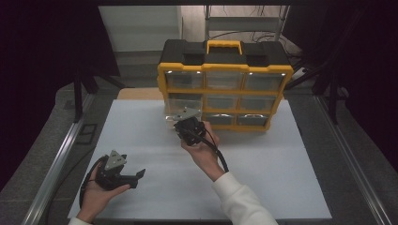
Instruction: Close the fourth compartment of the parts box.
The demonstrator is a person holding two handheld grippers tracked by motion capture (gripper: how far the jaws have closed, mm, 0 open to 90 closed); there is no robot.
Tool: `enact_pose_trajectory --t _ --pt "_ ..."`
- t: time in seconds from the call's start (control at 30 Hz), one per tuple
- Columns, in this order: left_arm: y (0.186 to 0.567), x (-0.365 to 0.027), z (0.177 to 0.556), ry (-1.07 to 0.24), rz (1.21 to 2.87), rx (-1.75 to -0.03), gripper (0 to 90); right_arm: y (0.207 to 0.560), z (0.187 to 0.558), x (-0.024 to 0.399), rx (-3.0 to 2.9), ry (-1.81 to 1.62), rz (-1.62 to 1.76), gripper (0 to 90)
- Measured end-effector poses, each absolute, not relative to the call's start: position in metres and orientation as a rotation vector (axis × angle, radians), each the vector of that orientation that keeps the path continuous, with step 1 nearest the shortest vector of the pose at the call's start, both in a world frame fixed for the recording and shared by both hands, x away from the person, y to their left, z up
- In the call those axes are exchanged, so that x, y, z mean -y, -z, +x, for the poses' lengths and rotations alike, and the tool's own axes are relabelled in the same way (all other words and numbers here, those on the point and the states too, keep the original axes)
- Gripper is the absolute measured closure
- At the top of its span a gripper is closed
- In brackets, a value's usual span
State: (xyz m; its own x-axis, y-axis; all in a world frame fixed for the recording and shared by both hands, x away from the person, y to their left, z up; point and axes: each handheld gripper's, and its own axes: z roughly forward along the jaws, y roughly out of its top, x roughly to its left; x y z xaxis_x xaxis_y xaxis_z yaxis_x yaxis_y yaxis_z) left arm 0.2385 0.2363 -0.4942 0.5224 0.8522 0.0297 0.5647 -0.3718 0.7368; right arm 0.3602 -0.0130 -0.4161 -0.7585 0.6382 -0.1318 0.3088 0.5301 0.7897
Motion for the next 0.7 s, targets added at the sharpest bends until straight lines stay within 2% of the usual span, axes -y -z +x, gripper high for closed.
enact_pose_trajectory --t 0.7 --pt "0.4952 -0.2356 0.239 -0.534 2.094 -1.151 12.8 0.4099 0.3584 0.0205 -2.34 -1.101 0.814 90.0"
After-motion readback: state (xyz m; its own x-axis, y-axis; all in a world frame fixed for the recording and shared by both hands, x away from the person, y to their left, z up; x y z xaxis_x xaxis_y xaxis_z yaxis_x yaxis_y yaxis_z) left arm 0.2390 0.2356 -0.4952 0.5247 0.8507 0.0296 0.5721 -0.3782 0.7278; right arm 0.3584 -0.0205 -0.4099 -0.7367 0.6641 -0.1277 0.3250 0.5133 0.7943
